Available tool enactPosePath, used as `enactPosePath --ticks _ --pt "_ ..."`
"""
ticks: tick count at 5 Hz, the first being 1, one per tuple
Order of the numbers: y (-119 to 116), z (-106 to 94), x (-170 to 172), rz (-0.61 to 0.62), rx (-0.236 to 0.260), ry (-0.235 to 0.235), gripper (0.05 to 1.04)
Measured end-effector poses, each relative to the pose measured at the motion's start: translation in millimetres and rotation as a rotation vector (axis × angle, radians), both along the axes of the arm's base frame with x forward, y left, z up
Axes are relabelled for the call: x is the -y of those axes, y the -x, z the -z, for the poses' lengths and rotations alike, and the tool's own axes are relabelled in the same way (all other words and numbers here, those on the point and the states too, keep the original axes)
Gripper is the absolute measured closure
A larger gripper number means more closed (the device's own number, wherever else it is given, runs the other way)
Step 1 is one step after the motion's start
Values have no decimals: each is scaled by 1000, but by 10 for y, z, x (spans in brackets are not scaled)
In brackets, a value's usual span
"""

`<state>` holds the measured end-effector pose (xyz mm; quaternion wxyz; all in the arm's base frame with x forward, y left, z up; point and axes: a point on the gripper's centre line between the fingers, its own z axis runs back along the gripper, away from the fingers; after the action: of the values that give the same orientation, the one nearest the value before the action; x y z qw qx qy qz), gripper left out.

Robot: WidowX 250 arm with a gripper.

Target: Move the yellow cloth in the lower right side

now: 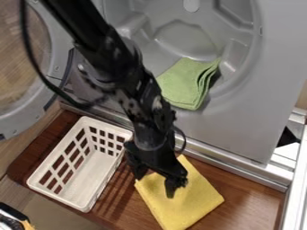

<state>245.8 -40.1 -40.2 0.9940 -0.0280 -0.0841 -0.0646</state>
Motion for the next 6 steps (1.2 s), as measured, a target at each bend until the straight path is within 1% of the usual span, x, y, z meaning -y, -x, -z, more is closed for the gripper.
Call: enactPosePath --ticks 1,2,3,4,6 --pt "-59 135 9 -13 11 6 83" --pt "-110 228 18 -18 16 10 83" --pt "-123 338 21 -26 11 12 83" --pt "-153 362 34 -44 12 14 83" --pt "-167 355 249 13 12 13 83"
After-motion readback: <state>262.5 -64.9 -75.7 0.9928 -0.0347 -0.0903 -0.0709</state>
